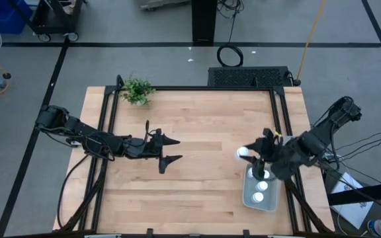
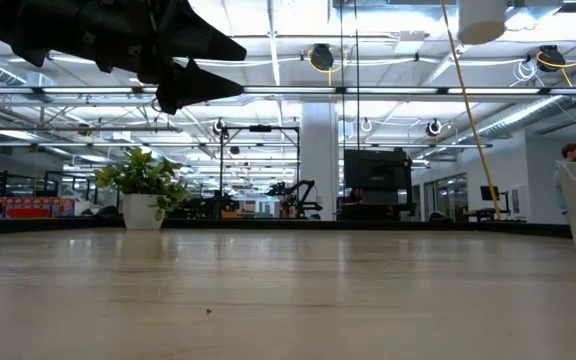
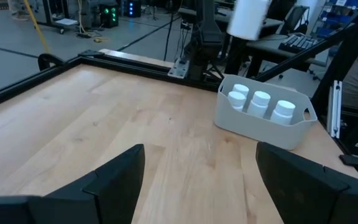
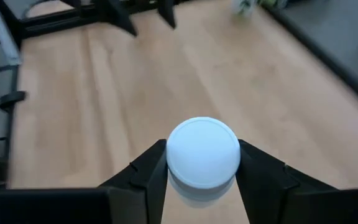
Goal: Pick and place pill bottles into a basket
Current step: Put the white pill bottle into the gray bin, then return to Home Position
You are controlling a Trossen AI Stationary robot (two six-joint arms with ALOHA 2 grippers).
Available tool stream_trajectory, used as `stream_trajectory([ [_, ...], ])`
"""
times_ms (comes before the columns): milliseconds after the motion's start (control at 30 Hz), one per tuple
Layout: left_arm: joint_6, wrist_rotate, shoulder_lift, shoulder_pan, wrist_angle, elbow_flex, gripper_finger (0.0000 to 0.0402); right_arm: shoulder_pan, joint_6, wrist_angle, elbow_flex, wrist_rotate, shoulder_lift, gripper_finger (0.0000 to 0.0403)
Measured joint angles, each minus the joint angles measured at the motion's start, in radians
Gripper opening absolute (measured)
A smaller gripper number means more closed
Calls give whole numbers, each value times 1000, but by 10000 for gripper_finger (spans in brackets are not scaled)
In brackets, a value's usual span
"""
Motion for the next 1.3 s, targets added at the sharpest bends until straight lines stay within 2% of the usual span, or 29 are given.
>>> stream_trajectory([
  [267, 1, 0, 0, 0, -2, 0, 310, 152, 232, -6, 0, 2, 89, 147],
  [467, 1, 0, 0, 0, -2, 0, 310, 236, 416, -75, 0, 6, 179, 147],
  [833, 1, 1, 0, 0, -2, 0, 310, 393, 695, -120, 0, 77, 269, 147],
  [1067, 3, 2, 0, 0, -2, 0, 310, 439, 889, -194, 0, 72, 346, 147],
  [1300, 12, 2, 0, 0, -1, 0, 310, 438, 979, -220, -2, 30, 422, 147],
])
